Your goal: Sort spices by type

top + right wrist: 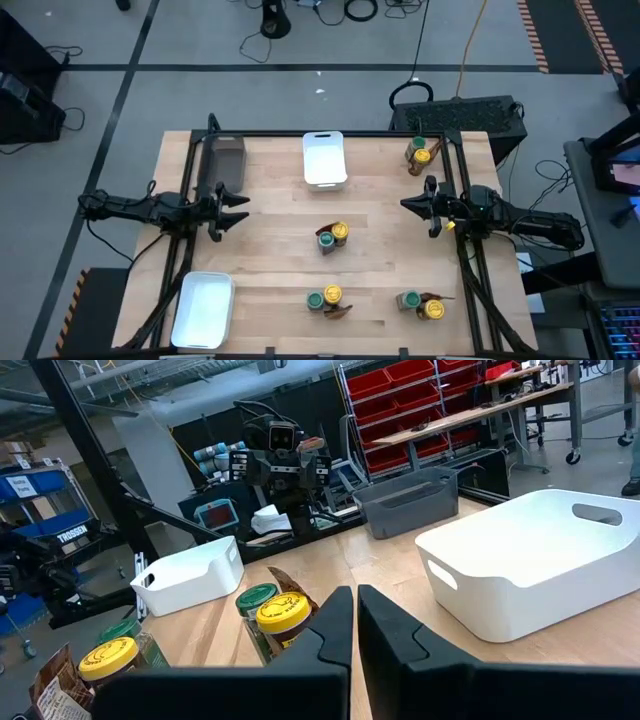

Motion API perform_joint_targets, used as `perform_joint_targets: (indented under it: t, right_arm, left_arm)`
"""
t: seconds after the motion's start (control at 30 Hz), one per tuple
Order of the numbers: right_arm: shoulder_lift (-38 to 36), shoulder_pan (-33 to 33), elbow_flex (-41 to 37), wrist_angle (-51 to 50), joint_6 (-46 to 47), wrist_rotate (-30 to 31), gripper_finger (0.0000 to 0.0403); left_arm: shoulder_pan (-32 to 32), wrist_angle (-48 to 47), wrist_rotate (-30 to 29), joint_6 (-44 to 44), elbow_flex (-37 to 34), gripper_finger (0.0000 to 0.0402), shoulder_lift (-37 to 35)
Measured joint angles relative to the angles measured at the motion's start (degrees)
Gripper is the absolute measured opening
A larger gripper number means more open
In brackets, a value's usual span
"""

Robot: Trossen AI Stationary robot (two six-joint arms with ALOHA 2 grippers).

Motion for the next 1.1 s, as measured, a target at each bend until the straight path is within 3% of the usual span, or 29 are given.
perform_joint_targets:
  t: [0.9, 1.1]
  right_arm:
    - [0.0, 0.0, 0.0, 0.0, 0.0, 0.2, 0.0]
    - [0.0, 0.0, 0.0, 0.7, -2.6, 6.8, 0.0]
  left_arm:
    - [0.0, 0.0, 0.0, 0.0, 0.0, 0.0258, 0.0]
    - [0.0, 0.0, 0.0, 0.0, 0.0, 0.0258, 0.0]
